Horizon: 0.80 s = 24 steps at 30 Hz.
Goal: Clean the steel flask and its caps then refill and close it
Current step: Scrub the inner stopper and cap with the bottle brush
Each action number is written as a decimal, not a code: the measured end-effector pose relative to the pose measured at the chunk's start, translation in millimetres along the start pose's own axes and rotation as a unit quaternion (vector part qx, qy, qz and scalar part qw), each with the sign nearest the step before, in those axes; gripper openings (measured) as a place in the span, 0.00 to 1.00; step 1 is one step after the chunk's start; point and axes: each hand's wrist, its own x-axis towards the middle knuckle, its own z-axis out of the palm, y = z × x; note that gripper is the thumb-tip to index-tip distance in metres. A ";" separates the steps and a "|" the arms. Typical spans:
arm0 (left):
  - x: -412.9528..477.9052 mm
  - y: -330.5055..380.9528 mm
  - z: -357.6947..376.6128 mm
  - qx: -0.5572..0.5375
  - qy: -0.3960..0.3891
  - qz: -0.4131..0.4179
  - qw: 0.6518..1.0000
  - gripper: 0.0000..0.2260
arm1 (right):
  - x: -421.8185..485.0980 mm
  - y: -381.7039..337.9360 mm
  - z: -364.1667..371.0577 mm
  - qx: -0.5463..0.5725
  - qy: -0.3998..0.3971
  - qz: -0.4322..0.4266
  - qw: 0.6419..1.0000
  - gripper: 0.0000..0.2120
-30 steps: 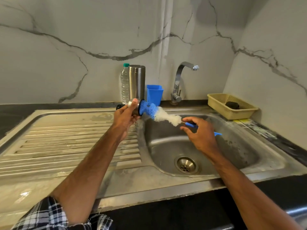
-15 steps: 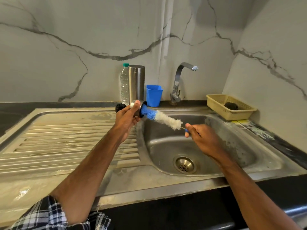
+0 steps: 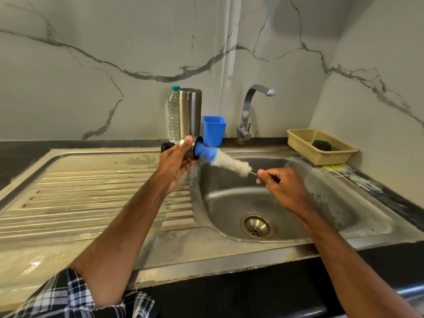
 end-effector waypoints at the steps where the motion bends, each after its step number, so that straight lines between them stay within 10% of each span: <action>1: -0.5 1.0 0.4 0.000 -0.007 0.004 1.000 0.12 | -1.5 -0.5 1.8 -0.012 -0.028 0.010 0.999 0.19; 13: -0.3 -2.1 -1.4 0.006 0.007 0.011 1.000 0.12 | 1.8 -3.8 2.0 0.079 0.016 0.001 0.997 0.03; 18: 3.6 -1.1 -0.1 -0.003 0.011 0.002 1.000 0.14 | -3.8 -7.0 4.6 0.067 -0.082 0.039 0.994 0.23; 24: 7.1 -3.2 -5.1 -0.005 0.045 -0.009 0.999 0.17 | 0.3 -5.9 2.6 0.088 -0.018 0.019 0.996 0.09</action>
